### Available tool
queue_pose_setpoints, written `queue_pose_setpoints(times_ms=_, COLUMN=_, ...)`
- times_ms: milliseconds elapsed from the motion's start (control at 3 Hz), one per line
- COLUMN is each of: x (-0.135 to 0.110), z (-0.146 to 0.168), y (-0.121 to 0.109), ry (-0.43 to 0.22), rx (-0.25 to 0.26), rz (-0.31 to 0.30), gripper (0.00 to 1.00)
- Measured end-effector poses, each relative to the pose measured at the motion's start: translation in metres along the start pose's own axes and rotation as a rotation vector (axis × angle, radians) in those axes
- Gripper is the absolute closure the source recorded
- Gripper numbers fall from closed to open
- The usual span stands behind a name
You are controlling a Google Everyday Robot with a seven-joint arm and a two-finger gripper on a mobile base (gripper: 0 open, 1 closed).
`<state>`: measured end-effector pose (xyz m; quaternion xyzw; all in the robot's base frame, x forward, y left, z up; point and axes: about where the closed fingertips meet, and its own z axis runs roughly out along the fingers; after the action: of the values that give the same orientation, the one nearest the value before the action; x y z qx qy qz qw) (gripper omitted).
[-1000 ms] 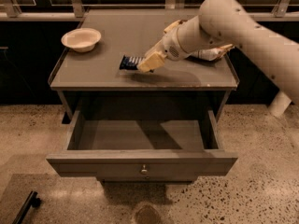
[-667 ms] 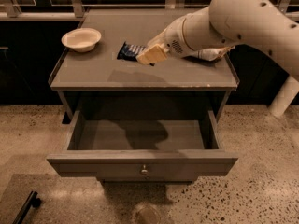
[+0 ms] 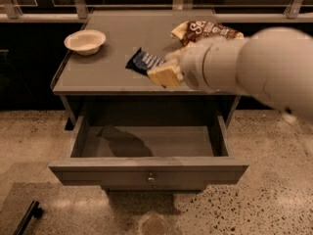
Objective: Place rxbar blueberry into top drawer
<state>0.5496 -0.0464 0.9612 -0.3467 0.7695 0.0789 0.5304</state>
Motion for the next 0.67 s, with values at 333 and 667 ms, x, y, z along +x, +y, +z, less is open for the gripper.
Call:
queue_pose_setpoints(times_ms=333, x=0.068, z=-0.01, y=0.015, ry=0.065, rx=0.039, rz=0.084, gripper=1.0)
queue_pose_setpoints(times_ms=667, x=0.118, z=-0.014, y=0.018, ry=0.111, rx=0.057, rz=0.146, gripper=1.0)
